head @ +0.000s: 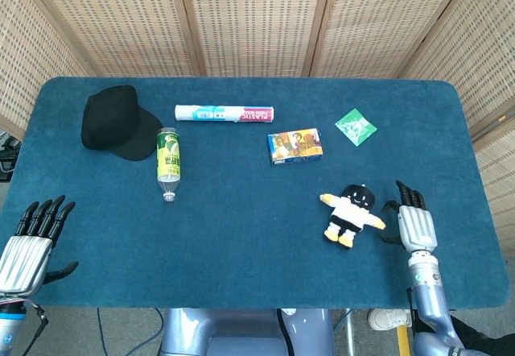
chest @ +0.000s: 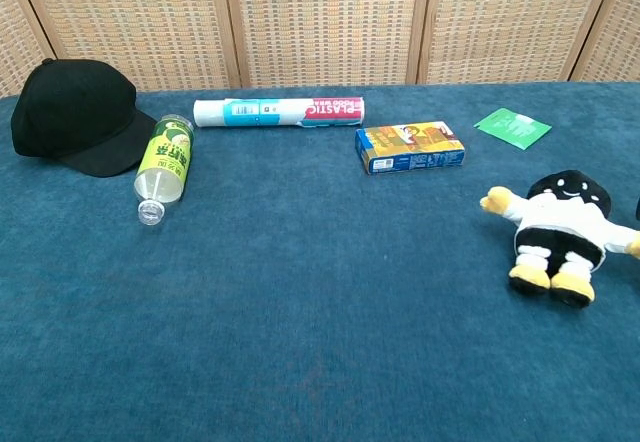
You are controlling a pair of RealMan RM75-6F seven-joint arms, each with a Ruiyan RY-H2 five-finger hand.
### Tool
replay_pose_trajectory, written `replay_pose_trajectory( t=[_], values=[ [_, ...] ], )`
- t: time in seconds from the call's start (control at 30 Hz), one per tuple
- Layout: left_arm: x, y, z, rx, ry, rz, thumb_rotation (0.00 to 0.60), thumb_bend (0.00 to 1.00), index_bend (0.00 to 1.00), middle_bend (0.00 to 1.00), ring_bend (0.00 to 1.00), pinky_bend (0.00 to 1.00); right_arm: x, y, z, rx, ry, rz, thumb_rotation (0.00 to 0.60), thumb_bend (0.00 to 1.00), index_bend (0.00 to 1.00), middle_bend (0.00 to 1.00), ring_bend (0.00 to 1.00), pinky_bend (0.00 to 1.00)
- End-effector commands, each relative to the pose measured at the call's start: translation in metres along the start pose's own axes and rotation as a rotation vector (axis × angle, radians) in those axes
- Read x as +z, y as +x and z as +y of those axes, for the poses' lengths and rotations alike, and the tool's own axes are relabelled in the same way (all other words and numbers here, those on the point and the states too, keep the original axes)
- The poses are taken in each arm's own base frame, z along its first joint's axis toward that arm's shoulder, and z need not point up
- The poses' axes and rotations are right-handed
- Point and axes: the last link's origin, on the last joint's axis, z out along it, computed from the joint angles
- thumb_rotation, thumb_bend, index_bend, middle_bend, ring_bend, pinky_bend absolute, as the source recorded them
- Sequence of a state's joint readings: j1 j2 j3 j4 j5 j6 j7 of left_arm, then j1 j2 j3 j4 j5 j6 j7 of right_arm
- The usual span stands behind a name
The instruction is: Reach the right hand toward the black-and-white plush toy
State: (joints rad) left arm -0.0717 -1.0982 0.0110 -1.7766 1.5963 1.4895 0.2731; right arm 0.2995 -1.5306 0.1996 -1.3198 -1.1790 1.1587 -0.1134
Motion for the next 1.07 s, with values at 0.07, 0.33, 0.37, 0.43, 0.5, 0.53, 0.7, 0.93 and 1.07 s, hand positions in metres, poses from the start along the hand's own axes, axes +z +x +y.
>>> replay_pose_trajectory(
  t=[0.07, 0.33, 0.37, 0.43, 0.5, 0.53, 0.7, 0.93, 1.07],
  values=[
    [0.001, 0.0, -0.001, 0.0, 0.004, -0.001, 0.6, 0.08, 0.0, 0.0, 0.0, 0.0, 0.002, -0.003, 0.001, 0.002, -0.007, -0.006, 0.6, 0.29, 0.51, 0.1, 0.0, 0.1],
    [0.001, -0.001, 0.0, 0.004, 0.0, -0.005, 0.6, 0.08, 0.0, 0.0, 0.0, 0.0, 0.007, -0.005, -0.001, 0.001, 0.0, -0.003, 0.6, 0.31, 0.57, 0.14, 0.0, 0.12],
    [0.001, -0.001, 0.0, 0.004, 0.0, -0.005, 0.6, 0.08, 0.0, 0.0, 0.0, 0.0, 0.008, -0.005, -0.002, -0.005, 0.002, 0.001, 0.6, 0.33, 0.58, 0.15, 0.0, 0.13],
    [0.001, -0.001, 0.0, 0.002, 0.0, -0.002, 0.6, 0.08, 0.0, 0.0, 0.0, 0.0, 0.01, -0.005, -0.003, -0.007, 0.002, 0.005, 0.6, 0.37, 0.6, 0.16, 0.0, 0.14],
    [0.001, -0.001, 0.0, 0.0, 0.0, -0.002, 0.6, 0.08, 0.0, 0.0, 0.0, 0.0, 0.012, -0.005, -0.004, -0.007, 0.0, 0.01, 0.6, 0.4, 0.61, 0.16, 0.0, 0.14],
    [0.001, -0.001, 0.0, 0.0, 0.0, -0.003, 0.6, 0.08, 0.0, 0.0, 0.0, 0.0, 0.013, -0.004, -0.004, -0.008, -0.002, 0.013, 0.6, 0.42, 0.61, 0.16, 0.0, 0.14],
    [0.001, -0.001, 0.0, 0.0, -0.003, -0.005, 0.6, 0.08, 0.0, 0.0, 0.0, 0.0, 0.013, -0.002, -0.005, -0.004, -0.01, 0.024, 0.6, 0.46, 0.63, 0.17, 0.01, 0.14],
    [0.001, 0.0, 0.001, -0.001, -0.004, -0.002, 0.6, 0.08, 0.0, 0.0, 0.0, 0.0, 0.01, -0.002, -0.007, -0.003, -0.007, 0.013, 0.6, 0.48, 0.64, 0.18, 0.01, 0.14],
    [0.001, 0.0, 0.001, 0.0, -0.006, -0.003, 0.6, 0.08, 0.0, 0.0, 0.0, 0.0, 0.01, 0.0, -0.008, 0.003, -0.005, 0.015, 0.6, 0.48, 0.64, 0.18, 0.01, 0.14]
  ],
)
